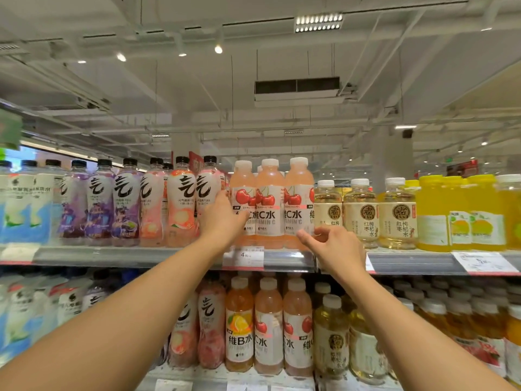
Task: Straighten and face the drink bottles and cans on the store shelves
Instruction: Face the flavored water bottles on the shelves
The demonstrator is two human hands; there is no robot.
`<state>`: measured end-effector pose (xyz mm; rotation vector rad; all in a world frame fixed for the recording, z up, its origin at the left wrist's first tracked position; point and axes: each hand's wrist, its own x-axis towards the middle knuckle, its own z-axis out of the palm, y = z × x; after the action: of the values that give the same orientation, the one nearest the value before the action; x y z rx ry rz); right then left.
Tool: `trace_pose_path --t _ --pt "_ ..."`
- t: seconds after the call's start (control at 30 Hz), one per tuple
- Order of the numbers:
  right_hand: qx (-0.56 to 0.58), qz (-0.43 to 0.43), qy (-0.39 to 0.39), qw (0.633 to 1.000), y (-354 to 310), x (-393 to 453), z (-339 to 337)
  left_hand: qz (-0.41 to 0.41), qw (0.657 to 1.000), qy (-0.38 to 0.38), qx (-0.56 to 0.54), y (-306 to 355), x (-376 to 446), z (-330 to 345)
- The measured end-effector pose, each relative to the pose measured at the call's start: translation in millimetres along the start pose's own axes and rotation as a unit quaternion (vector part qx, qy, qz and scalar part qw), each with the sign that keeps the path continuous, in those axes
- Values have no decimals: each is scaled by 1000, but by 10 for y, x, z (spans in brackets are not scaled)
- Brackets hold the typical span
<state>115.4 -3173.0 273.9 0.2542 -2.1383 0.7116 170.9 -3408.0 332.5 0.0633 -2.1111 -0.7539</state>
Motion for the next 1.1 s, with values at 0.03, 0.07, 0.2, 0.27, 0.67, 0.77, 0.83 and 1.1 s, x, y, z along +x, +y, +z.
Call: trace_pose_path --t 0.03,0.07,0.2,0.27,0.67,0.77,0.83,1.1 --pt "-7 3 -2 1000 -3 1 -1 -6 1000 -2 -1 -13 27 -1" --pt "-15 8 -3 1000 -10 1 6 -8 1000 -5 6 -24 47 -6" --pt "-7 27 0 1000 -32 -32 19 6 998 -30 54 -51 82 -14" --pt "5 33 -5 999 -59 -48 -16 4 997 -42 67 -54 65 -9" --pt "14 29 -15 999 -108 -76 -95 -60 990 -102 -79 -85 -68 -136" --pt "8 32 -19 999 -134 -102 -107 -40 990 -118 -71 -128 -121 -156" --pt "3 32 -29 999 -165 -132 -136 -17 987 -150 -54 -140 -214 -221" --pt "-20 -43 -23 999 -288 -913 -138 99 978 -184 -20 -543 -903 -592"
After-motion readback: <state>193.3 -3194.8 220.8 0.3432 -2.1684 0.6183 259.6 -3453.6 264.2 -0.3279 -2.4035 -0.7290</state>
